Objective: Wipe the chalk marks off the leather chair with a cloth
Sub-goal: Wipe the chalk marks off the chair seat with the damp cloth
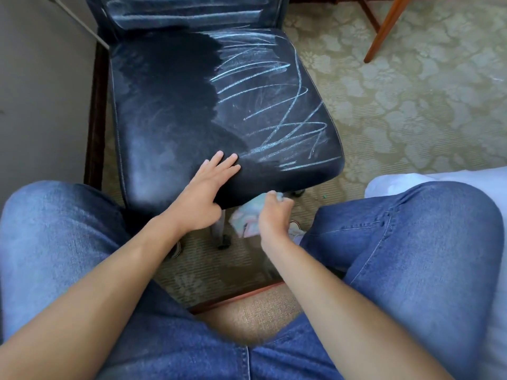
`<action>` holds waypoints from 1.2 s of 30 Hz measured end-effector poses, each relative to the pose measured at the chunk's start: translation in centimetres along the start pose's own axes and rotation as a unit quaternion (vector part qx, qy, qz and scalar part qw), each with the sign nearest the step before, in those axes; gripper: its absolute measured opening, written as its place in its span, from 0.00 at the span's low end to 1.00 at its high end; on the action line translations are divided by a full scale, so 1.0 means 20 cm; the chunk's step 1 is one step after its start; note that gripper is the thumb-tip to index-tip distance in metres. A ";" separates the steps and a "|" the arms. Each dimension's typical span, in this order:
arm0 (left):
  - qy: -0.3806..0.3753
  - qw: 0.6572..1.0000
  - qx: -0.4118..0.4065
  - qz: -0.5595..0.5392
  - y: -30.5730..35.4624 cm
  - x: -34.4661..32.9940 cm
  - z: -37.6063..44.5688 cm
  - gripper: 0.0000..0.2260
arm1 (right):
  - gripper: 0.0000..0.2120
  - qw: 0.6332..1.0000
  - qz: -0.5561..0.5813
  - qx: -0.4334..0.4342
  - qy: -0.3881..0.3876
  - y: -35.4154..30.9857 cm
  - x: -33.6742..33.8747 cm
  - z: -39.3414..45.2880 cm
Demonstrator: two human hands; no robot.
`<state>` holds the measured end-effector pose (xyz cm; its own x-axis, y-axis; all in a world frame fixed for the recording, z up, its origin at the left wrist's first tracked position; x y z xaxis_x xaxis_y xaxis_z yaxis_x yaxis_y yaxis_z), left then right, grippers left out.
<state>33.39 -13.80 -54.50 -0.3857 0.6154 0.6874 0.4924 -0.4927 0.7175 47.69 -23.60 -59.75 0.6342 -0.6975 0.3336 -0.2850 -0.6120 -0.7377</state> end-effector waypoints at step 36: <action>0.070 0.977 0.135 -0.148 -0.07 0.20 -0.14 0.27 | 0.25 0.889 -0.223 0.396 -0.044 -0.06 -0.32 -0.45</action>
<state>28.96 -12.33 -52.45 -0.6361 0.6066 0.4769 0.5241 -0.1140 0.8440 37.51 -21.80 -55.78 0.6211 -0.3971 0.6757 0.5836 -0.3411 -0.7369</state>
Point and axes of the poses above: each hand's wrist, its own z-axis towards the middle knuckle, its own x-axis out of the back of the hand, y = z × x, the point moved 2 cm from there along z, towards the middle knuckle, and after that the axes turned 8 degrees about -z, right-handed, at the moved point
